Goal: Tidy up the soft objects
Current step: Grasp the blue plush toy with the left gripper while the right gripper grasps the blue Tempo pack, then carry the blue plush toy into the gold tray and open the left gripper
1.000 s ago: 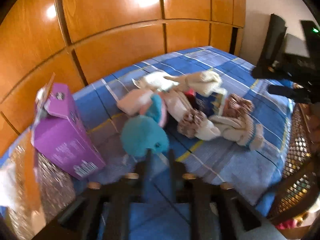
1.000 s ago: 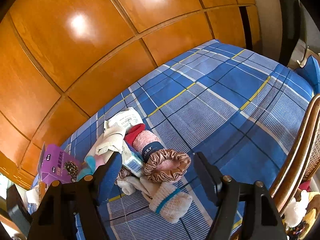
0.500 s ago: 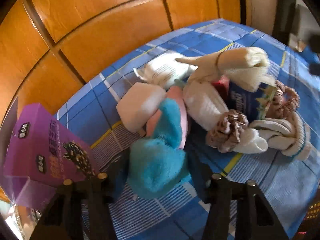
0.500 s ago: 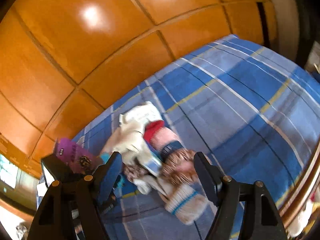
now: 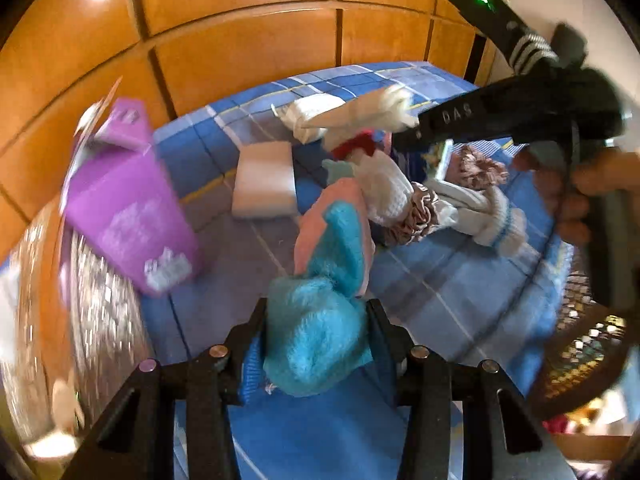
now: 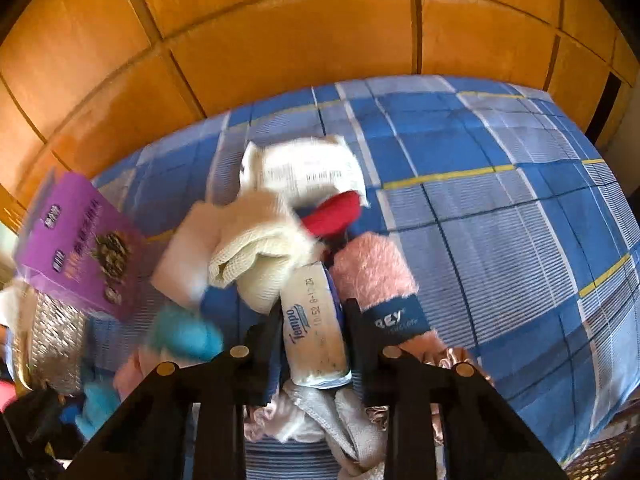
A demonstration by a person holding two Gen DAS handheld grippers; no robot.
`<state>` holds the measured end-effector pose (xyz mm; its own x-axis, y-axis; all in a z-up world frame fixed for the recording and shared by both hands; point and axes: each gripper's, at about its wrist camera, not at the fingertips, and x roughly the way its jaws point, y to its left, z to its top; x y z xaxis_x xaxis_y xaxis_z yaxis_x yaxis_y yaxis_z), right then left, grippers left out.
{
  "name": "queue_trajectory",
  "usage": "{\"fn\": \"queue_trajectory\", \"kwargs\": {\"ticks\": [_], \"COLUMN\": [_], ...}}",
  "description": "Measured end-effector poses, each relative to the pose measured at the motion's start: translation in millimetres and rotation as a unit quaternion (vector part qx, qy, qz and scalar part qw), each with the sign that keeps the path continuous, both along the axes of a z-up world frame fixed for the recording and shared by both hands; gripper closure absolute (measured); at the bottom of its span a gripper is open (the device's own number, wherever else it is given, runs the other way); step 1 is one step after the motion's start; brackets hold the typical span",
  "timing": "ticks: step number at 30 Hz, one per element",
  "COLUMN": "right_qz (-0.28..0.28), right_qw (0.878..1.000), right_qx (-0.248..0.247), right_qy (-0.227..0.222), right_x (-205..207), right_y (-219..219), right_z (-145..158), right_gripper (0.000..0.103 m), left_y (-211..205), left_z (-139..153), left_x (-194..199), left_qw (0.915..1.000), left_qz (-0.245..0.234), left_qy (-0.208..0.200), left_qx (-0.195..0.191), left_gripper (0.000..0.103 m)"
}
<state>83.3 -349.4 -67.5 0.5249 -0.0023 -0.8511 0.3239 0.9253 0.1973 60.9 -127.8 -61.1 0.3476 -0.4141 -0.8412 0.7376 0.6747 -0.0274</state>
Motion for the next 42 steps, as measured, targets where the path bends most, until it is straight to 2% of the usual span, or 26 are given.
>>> {"fn": "queue_trajectory", "kwargs": {"ticks": [5, 7, 11, 16, 24, 28, 29, 32, 38, 42], "right_qz": [0.012, 0.025, 0.002, -0.004, 0.046, 0.055, 0.054, 0.049, 0.063, 0.08], "right_qw": [1.0, 0.999, 0.998, 0.998, 0.998, 0.998, 0.998, 0.999, 0.998, 0.997], "right_qx": [0.013, 0.038, 0.064, 0.061, 0.008, 0.001, 0.008, 0.02, 0.005, -0.002], "right_qy": [-0.007, 0.0, -0.002, -0.019, -0.048, -0.027, -0.024, -0.008, 0.006, 0.015], "right_x": [-4, -2, -3, -6, 9, 14, 13, 11, 13, 15], "right_y": [1, 2, -7, -9, 15, 19, 18, 16, 23, 30], "right_z": [0, -3, -2, 4, 14, 8, 7, 1, -4, -6], "right_gripper": [0.076, 0.074, 0.067, 0.067, 0.067, 0.066, 0.059, 0.055, 0.049, 0.044], "left_y": [27, 36, 49, 48, 27, 18, 17, 15, 48, 103], "left_z": [22, 34, 57, 82, 102, 116, 123, 135, 153, 152], "left_x": [-9, -13, -15, 4, 42, 67, 77, 101, 168, 192], "left_qw": [0.9972, 0.9958, 0.9934, 0.9884, 0.9845, 0.9823, 0.9805, 0.9767, 0.9582, 0.938], "left_qz": [0.023, 0.03, 0.039, 0.048, 0.057, 0.066, 0.073, 0.09, 0.192, 0.277], "left_qy": [0.029, 0.028, 0.019, 0.01, 0.008, -0.002, -0.003, -0.006, -0.017, -0.037], "left_qx": [-0.065, -0.082, -0.106, -0.144, -0.166, -0.176, -0.183, -0.194, -0.212, -0.205], "left_gripper": [0.056, 0.056, 0.056, 0.056, 0.056, 0.056, 0.056, 0.056, 0.056, 0.056]}}
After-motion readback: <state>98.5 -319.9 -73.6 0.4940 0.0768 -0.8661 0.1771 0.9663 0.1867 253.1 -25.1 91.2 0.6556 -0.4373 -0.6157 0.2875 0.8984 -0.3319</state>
